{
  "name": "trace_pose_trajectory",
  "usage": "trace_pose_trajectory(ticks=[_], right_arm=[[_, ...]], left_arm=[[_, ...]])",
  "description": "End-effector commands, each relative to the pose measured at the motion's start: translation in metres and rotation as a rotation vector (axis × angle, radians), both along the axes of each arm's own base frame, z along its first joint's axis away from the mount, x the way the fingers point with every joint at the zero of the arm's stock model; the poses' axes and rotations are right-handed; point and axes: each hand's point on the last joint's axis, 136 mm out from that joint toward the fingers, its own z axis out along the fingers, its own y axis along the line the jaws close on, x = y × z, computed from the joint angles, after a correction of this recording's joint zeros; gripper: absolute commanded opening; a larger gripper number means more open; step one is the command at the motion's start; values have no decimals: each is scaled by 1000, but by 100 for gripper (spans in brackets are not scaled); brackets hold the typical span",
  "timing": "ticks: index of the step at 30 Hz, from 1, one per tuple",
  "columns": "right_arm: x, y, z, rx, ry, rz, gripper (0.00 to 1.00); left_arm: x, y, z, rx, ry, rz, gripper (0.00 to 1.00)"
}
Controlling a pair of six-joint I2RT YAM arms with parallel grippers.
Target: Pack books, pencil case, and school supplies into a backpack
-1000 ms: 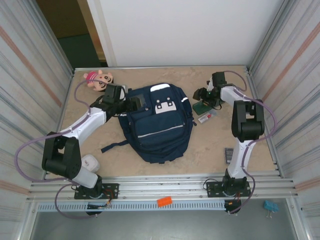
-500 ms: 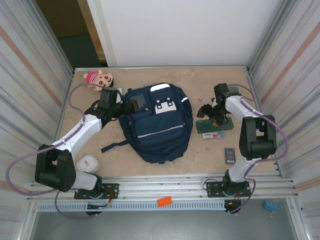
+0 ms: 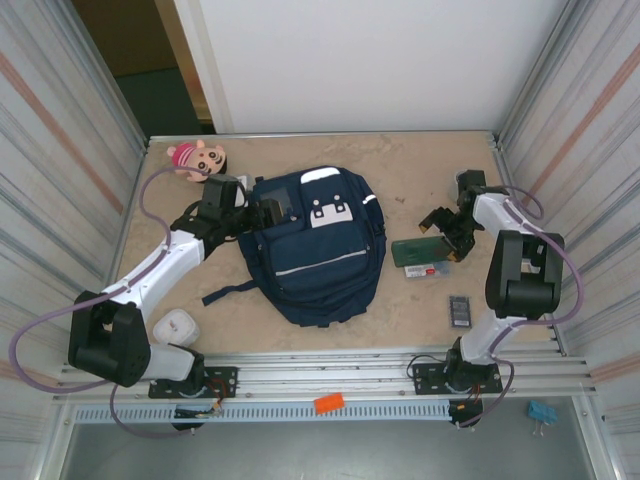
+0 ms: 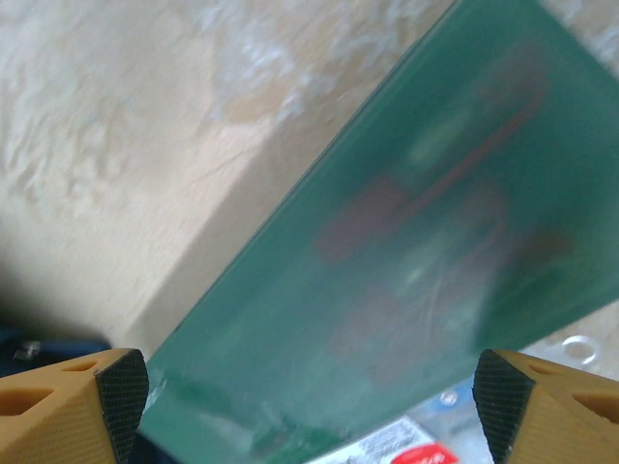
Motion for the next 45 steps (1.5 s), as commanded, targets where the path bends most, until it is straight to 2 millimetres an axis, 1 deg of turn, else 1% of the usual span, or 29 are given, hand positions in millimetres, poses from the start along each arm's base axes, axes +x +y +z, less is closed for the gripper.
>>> trace_pose_trajectory(ticks=[1,5,7,10,12,13,14,15,17,18,20,22,23,25,28,31,36,41,45], right_arm=[[15,-8,-9,-10,-8,-36,88],[37,-2,-19,12,-34,14,87],[51,4,-23,12,-61,67,87],[73,15,-19,-11,-112,181,86],[91,25,-10,-42,-166,271,86],[95,28,-6,-55,-176,298,86],[102,30,3,-74,-196,325,86],[105,28,12,-100,-204,336,86],[103,22,28,-161,-203,331,87],[98,15,36,-189,-189,304,90],[79,2,42,-219,-136,219,96],[62,1,39,-199,-98,155,97],[56,3,36,-185,-89,131,98],[50,13,29,-177,-75,133,100],[52,28,20,-178,-57,170,100],[56,36,14,-177,-52,188,100],[69,55,3,-147,-43,238,99],[77,66,-9,-148,-21,277,99],[85,75,-13,-121,-44,325,99]], left_arm=[[-1,-3,12,-6,-42,-22,74],[-1,-1,10,0,-43,-20,74],[-1,-1,9,-1,-43,-15,74],[-1,-1,9,-3,-43,-13,74],[-1,-2,9,-7,-43,-13,74],[-1,-1,10,-7,-43,-13,74],[-1,-1,10,-6,-44,-12,74],[-2,0,11,-5,-46,-9,74],[-3,1,12,-3,-52,-5,74],[-3,2,12,-3,-55,-4,74],[-4,2,13,0,-56,-2,74],[-5,3,12,3,-56,-2,75],[-5,4,11,5,-56,-1,75],[-6,3,11,4,-55,-3,75],[-7,3,10,7,-54,-9,75],[-7,5,10,18,-55,-10,75],[-9,10,9,26,-57,7,75],[-11,12,10,28,-60,15,75],[-13,15,10,34,-65,23,75]])
